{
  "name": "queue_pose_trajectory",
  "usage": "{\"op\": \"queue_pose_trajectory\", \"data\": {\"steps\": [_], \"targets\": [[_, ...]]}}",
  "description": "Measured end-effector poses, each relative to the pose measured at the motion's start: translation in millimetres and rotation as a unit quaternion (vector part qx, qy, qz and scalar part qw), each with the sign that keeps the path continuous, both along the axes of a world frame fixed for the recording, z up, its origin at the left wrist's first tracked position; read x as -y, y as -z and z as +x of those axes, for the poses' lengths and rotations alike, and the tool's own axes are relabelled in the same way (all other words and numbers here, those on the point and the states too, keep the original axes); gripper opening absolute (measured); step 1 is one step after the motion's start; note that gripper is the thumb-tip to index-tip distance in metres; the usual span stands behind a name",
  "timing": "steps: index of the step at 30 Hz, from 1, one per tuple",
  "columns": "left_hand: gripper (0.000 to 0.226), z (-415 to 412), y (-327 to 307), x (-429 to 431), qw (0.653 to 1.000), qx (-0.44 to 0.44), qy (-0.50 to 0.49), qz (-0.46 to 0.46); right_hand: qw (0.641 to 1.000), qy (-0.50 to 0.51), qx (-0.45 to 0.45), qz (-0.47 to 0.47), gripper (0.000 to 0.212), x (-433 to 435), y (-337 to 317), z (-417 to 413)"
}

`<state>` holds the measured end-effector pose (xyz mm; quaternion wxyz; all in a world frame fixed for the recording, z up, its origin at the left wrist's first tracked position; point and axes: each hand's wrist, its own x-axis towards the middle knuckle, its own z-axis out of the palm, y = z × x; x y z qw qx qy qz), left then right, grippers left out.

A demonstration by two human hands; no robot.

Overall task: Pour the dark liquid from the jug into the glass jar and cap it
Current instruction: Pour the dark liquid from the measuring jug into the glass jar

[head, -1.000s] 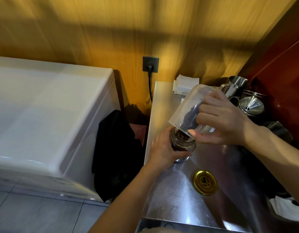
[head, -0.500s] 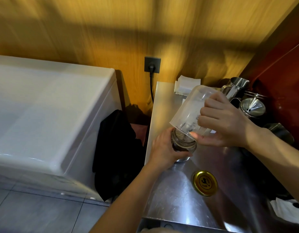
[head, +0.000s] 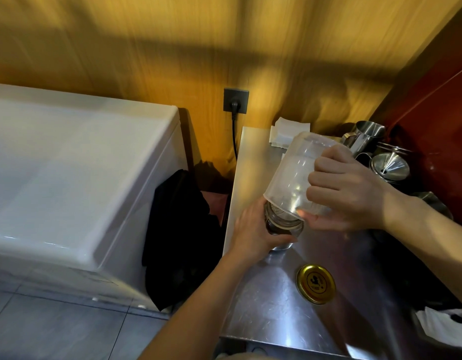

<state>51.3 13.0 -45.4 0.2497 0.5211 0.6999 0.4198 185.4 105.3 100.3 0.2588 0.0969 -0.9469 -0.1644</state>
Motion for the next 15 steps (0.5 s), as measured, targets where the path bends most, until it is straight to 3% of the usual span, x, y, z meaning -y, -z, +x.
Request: {"op": "queue_pose_trajectory", "data": {"steps": [15], "targets": [[0.081,2.0,-2.8,-0.1,1.000,0.010,0.015,-0.005,1.000,-0.001,-0.002,0.015,0.031,6.6,7.2,5.8]]}}
